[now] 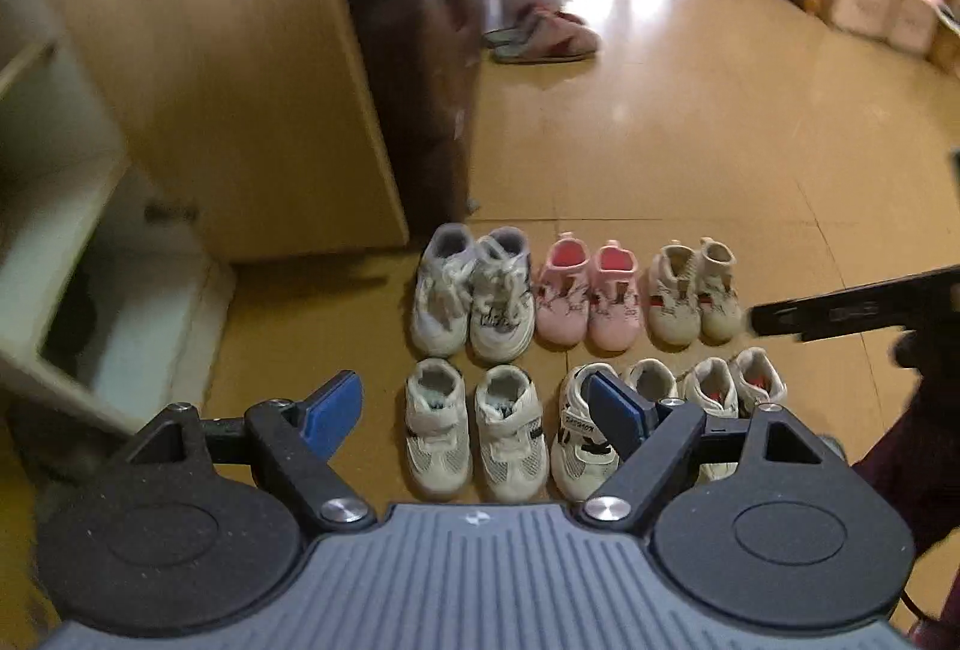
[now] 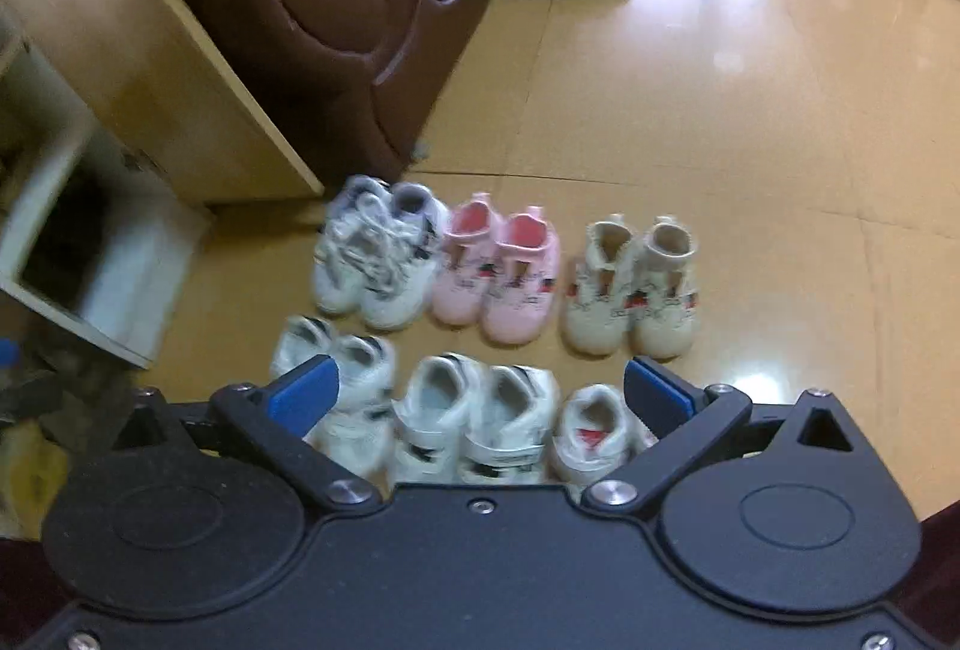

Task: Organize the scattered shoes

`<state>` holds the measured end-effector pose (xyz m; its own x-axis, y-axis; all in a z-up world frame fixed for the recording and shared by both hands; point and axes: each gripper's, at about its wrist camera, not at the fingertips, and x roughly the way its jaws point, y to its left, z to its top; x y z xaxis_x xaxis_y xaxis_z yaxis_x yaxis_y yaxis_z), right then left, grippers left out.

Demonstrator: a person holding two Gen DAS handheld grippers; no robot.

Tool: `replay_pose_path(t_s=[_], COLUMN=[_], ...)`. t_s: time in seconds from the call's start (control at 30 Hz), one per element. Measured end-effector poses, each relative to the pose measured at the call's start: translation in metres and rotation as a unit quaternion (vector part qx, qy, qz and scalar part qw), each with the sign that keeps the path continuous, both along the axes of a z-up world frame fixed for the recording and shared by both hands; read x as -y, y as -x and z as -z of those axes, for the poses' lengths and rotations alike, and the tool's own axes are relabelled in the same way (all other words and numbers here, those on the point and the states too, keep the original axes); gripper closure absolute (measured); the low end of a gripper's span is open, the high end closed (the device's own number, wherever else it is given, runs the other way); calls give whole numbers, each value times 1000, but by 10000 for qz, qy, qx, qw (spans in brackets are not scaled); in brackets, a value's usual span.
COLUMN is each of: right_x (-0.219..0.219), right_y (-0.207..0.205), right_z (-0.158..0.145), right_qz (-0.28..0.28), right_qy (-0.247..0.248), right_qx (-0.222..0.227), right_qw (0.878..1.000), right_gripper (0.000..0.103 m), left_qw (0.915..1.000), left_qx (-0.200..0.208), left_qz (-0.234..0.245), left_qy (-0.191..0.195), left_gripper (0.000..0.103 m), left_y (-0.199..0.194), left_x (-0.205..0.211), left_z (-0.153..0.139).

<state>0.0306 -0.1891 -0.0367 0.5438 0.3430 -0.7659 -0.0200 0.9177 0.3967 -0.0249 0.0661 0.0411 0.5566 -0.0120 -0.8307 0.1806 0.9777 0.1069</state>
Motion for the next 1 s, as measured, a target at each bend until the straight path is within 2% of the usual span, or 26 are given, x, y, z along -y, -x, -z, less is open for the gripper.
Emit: replay_pose_path(t_s=[0.1, 0.17, 0.23, 0.3, 0.37, 0.43, 0.5, 0.57, 0.63, 0.67, 0.7, 0.83, 1.0], right_x=[0, 0, -1, 0, 3, 6, 10, 12, 15, 17, 18, 31, 34], right_y=[-6, -10, -13, -14, -14, -14, -20, -27, -31, -36, -37, -43, -45], right_z=[13, 22, 31, 42, 66, 85, 104, 114, 120, 125, 127, 150, 163], right_qz=[-78, -130, -182, -204, -248, -203, -125, -127, -166, -183, -184, 126, 239], right_qy=[31, 52, 73, 270, 546, 504, 360, 424, 400, 342, 303, 142, 134], right_qx=[-164, -274, -383, -449, -644, -928, -1207, -1289, -1305, -1373, -1427, -1880, -1931], right_qw=[9998, 9995, 9991, 9984, 9961, 9942, 9920, 9907, 9905, 9898, 9891, 9820, 9808], right_gripper=[0, 0, 0, 1, 1, 1, 2, 5, 18, 28, 31, 31, 31], left_qw=[9992, 9982, 9979, 9970, 9945, 9938, 9945, 9953, 9958, 9957, 9954, 9923, 9887], left_qx=[-151, -326, -492, -704, -1014, -977, -985, -911, -807, -755, -717, -692, -755], left_qz=[363, 471, 312, 218, 271, 511, 365, 216, 64, -11, -86, -300, -318], left_qy=[1, 163, 274, 221, 18, -123, 48, 238, 435, 533, 633, 982, 1256], left_gripper=[20, 20, 20, 20, 20, 20, 20, 20, 20, 20, 20, 20, 20], left_y=[-11, -21, -31, -34, -41, -40, -41, -42, -43, -43, -43, -39, -39], left_x=[7, 5, -1, 0, 9, 15, 13, 8, 2, -1, -5, -16, -20], left_z=[2, 25, 71, 92, 112, 113, 110, 103, 94, 89, 85, 75, 72])
